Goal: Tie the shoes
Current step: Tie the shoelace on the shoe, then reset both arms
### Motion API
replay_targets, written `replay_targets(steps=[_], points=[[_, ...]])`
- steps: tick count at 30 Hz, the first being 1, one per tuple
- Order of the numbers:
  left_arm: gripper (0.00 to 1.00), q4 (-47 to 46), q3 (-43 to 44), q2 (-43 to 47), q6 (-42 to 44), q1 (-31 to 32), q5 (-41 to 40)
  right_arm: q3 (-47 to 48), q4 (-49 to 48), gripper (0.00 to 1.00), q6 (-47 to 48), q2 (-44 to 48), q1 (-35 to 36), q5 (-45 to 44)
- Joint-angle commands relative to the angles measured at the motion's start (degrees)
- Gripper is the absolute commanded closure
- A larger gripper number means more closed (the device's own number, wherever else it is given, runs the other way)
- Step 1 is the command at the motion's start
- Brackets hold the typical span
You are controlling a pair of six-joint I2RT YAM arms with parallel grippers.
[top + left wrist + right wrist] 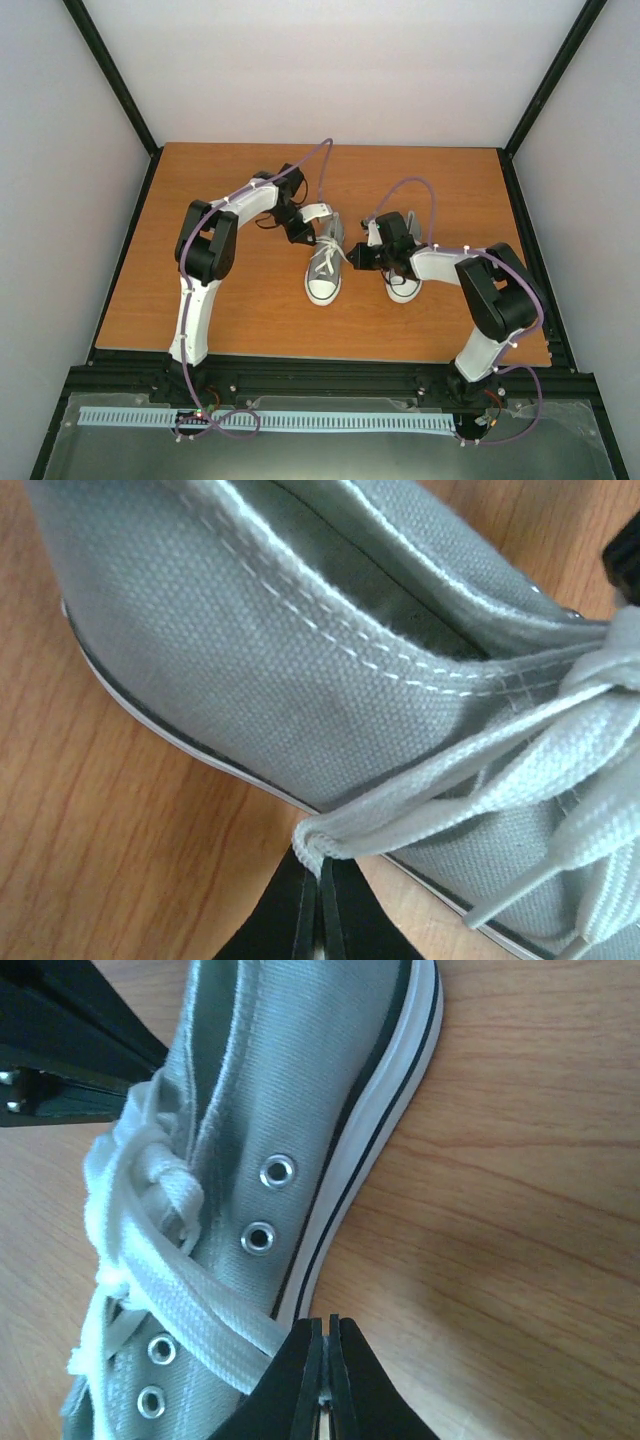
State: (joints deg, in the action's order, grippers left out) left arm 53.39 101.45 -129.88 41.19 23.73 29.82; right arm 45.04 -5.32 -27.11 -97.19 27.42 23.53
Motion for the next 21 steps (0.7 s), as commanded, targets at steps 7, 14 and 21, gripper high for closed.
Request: replay_targets(steps=[7, 14, 21], points=[[0.99, 3.35, -1.53, 1.98, 0.62, -0.26, 1.07, 3.17, 0.13, 0.97, 2.28, -3.97, -0.87, -0.11], [0.99, 3.85, -3.10, 3.32, 1.17, -0.26, 3.35, 6.00, 1.52, 0.97, 3.42, -4.43, -1.05, -0.68], [0.54, 1.77, -5.09, 7.33, 0.56, -0.41, 1.73, 5.94, 4.73, 0.72, 4.56, -1.68, -1.63, -3.81]])
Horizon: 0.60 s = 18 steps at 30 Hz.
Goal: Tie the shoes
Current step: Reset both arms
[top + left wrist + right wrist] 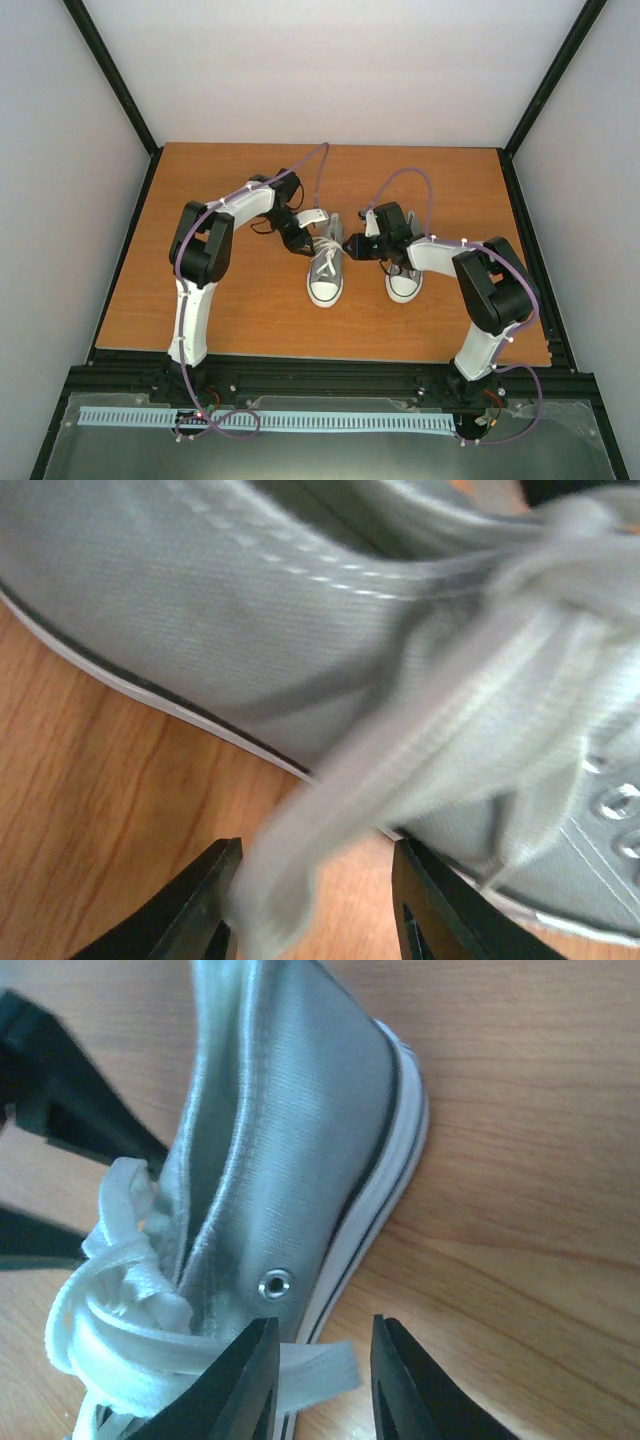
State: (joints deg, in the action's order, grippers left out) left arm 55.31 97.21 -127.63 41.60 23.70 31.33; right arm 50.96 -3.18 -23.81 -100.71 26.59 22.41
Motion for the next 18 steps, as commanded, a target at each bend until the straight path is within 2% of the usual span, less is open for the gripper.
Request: replay_targets(steps=[1, 4, 7, 14, 18], points=[[0.50, -0.64, -1.12, 6.07, 0.00, -0.49, -0.53, -0.37, 3.12, 0.65, 1.38, 3.16, -1.11, -3.46], [0.45, -0.42, -1.15, 7.76, 0.01, -0.82, -2.44, -1.45, 4.52, 0.51, 1.64, 6.78, -2.12, -5.25], [0.40, 1.38, -1.14, 9.24, 1.20, -1.18, -2.92, -1.76, 6.46, 0.44, 2.28, 10.60, -2.93, -6.62], [0.36, 5.23, -1.10, 14.85, 3.31, -2.51, -0.45, -0.51, 10.35, 0.41, 3.85, 17.56, -7.04, -8.19], [0.34, 2.36, -1.02, 18.47, -2.14, -7.44, 0.96, -0.75, 11.32, 0.36, 4.52, 23.21, -13.51, -9.90]])
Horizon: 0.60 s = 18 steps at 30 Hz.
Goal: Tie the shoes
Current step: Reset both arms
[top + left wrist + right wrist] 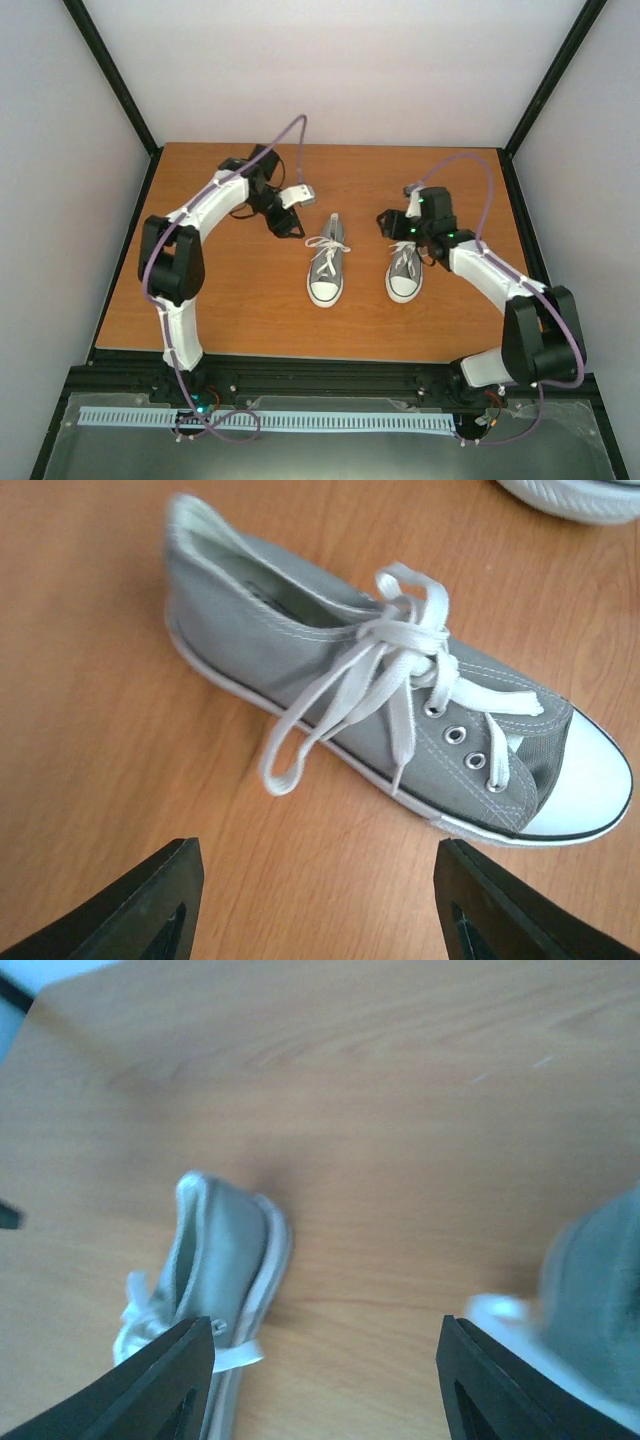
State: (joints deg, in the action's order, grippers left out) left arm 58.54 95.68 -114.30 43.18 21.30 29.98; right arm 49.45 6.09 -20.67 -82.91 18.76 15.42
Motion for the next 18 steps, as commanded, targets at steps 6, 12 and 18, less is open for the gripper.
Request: replay_targets(steps=[6, 12, 18], points=[[0.00, -16.94, -6.38, 11.19, -19.00, -17.65, -1.47, -2.42, 1.70, 0.00, 1.95, 12.53, -21.99, -5.18], [0.00, -30.87, -17.53, 14.71, -30.57, -27.82, -7.98, -8.63, -0.83, 0.00, 2.98, 17.43, -30.95, -8.66], [0.00, -44.93, -32.90, 20.34, -34.25, -29.97, -17.00, -13.64, -4.07, 0.00, 2.33, 19.40, -31.51, -14.56]])
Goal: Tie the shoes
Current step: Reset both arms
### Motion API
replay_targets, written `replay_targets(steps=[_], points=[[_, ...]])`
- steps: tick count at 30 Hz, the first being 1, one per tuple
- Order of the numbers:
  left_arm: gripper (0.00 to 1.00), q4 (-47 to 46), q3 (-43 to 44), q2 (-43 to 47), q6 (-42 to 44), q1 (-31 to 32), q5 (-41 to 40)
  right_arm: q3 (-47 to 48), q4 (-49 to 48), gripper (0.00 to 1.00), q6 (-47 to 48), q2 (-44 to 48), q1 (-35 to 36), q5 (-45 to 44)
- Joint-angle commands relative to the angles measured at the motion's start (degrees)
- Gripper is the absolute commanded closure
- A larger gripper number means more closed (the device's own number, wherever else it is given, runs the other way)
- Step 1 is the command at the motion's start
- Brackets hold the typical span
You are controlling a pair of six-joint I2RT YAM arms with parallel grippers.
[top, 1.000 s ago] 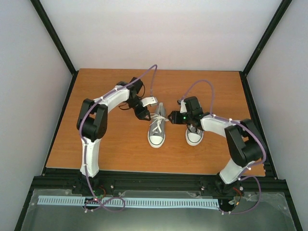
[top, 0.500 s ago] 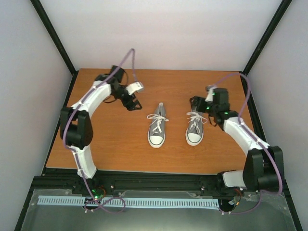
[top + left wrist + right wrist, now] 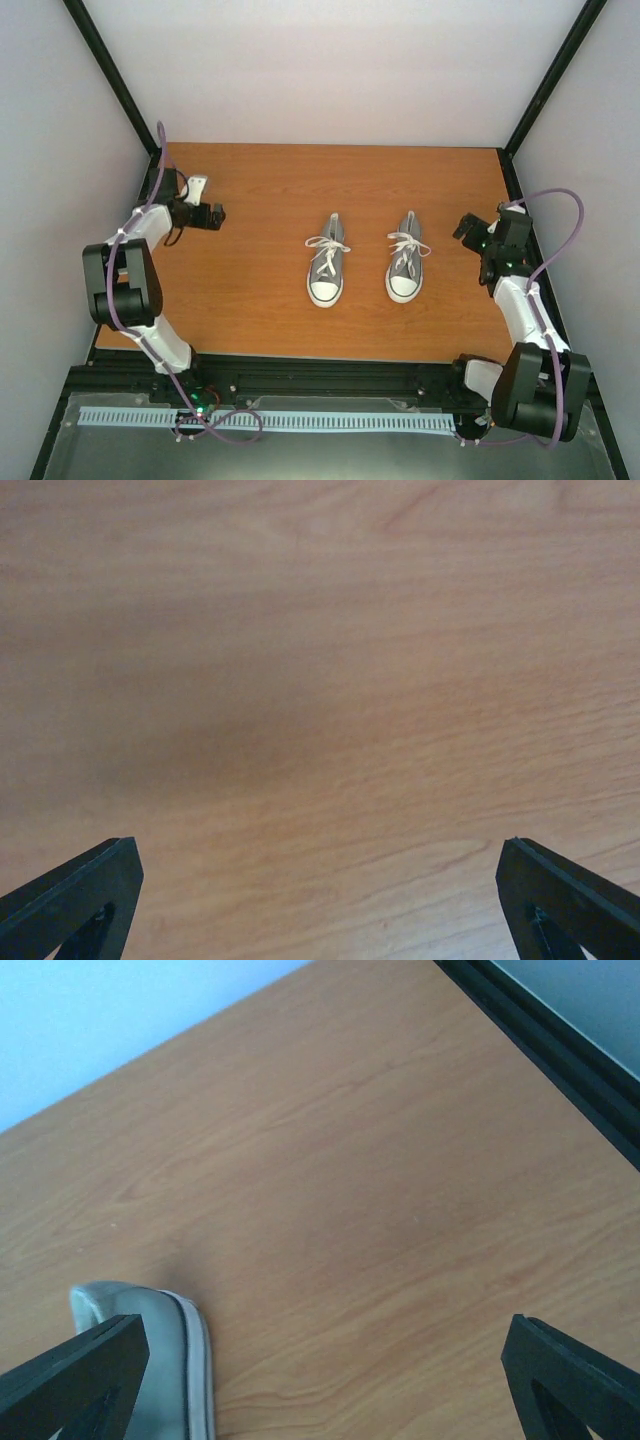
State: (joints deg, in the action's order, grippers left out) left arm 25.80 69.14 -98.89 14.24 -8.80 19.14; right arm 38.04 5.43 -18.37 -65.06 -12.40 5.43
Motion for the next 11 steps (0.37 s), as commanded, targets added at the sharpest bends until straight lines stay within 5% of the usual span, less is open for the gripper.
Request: replay_targets(steps=[1, 11], points=[[0.00, -14.51, -8.72, 6.47, -5.70, 0.10, -6.39, -2.46, -3.49, 0.00, -0.32, 1.25, -0.34, -5.10], [0.00, -26.12, -20.50, 9.99, -10.10, 0.10, -5.61, -5.20, -6.11, 0.00, -1.38, -0.73, -0.34, -4.94]])
